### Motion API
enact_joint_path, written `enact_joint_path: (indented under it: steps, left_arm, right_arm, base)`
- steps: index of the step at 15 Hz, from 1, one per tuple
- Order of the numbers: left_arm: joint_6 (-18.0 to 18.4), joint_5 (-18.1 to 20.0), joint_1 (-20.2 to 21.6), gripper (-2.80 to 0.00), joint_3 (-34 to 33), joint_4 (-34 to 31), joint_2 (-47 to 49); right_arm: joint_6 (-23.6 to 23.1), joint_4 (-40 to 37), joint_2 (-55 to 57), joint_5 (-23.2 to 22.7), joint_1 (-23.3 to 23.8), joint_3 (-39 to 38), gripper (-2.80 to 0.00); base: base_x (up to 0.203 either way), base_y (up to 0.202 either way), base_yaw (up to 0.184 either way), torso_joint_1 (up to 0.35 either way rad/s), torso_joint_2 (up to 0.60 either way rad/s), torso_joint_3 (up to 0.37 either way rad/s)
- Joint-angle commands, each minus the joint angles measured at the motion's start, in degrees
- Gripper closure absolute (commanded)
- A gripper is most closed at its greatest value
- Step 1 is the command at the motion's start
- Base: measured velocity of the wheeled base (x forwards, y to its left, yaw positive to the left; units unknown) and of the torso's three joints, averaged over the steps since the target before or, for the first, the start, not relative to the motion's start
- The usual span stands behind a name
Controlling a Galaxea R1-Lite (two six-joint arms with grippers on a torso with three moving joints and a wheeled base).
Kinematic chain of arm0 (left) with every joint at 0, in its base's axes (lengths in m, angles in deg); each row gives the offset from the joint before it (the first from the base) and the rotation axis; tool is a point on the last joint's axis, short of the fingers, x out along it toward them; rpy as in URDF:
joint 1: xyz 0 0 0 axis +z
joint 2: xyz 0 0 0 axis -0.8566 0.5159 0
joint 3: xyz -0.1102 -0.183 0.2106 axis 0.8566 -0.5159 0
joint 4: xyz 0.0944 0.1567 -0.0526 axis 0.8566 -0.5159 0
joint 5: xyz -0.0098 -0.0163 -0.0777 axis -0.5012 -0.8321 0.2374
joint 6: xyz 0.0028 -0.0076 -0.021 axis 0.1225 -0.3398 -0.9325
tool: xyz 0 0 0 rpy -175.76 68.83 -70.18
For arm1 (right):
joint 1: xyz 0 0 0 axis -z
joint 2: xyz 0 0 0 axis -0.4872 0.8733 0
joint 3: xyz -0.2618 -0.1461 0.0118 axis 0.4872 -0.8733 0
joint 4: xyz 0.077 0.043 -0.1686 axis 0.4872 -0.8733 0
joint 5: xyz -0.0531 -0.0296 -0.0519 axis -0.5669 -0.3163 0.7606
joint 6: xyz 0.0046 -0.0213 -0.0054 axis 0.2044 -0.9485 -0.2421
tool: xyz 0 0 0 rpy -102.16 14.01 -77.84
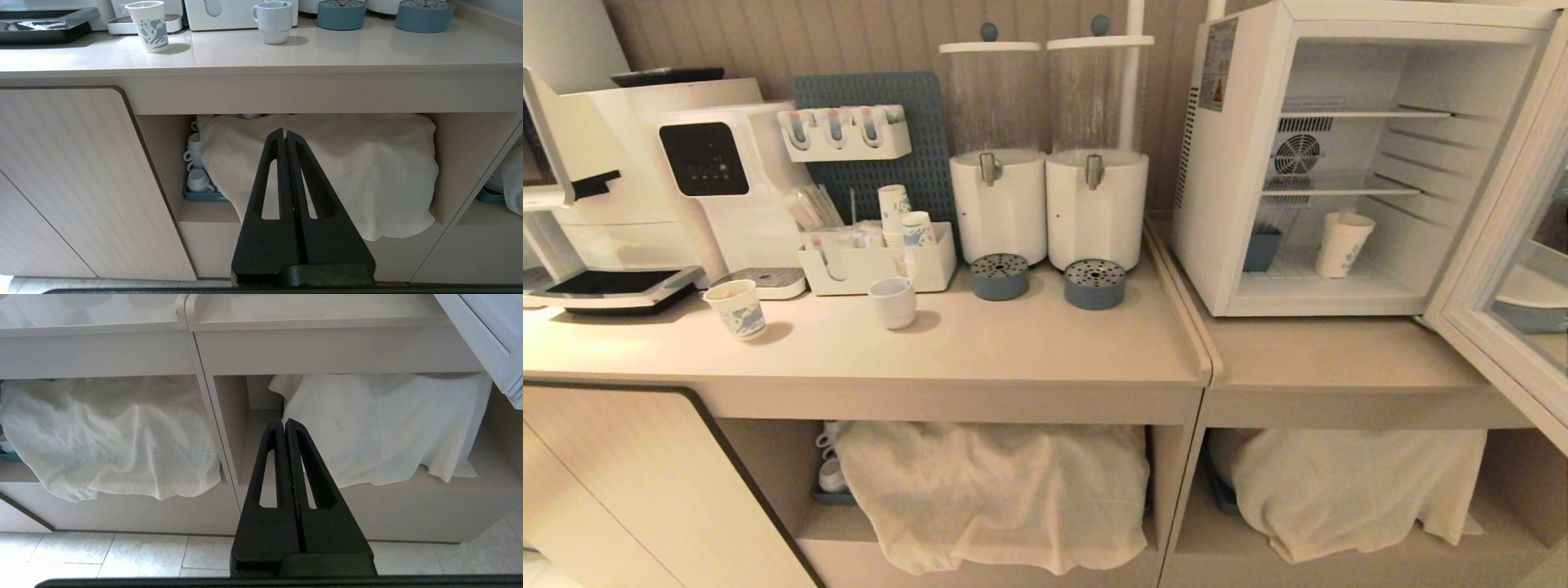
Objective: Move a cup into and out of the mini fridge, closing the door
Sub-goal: Close the freezer door
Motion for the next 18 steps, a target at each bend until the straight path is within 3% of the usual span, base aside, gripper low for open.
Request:
enact_joint_path:
  steps: [1, 5, 18]
  left_arm:
    - [0.0, 0.0, 0.0, 0.00, -1.0, 0.0, 0.1]
    - [-0.2, 0.0, 0.0, 0.00, -1.0, 0.1, 0.1]
    - [0.3, 0.0, 0.0, 0.00, -1.0, 0.0, 0.1]
  right_arm:
    - [0.0, 0.0, 0.0, 0.0, 0.0, -0.1, 0.00]
    - [0.0, 0.0, 0.1, 0.0, 0.0, -0.1, 0.00]
    - [-0.1, 0.0, 0.0, 0.0, 0.0, -0.1, 0.00]
  base:
    - [0.000, 0.000, 0.000, 0.000, 0.00, 0.000]
    - [-0.002, -0.062, 0.002, 0.000, 0.00, 0.001]
    - [0.000, -0.192, 0.000, 0.002, 0.00, 0.003]
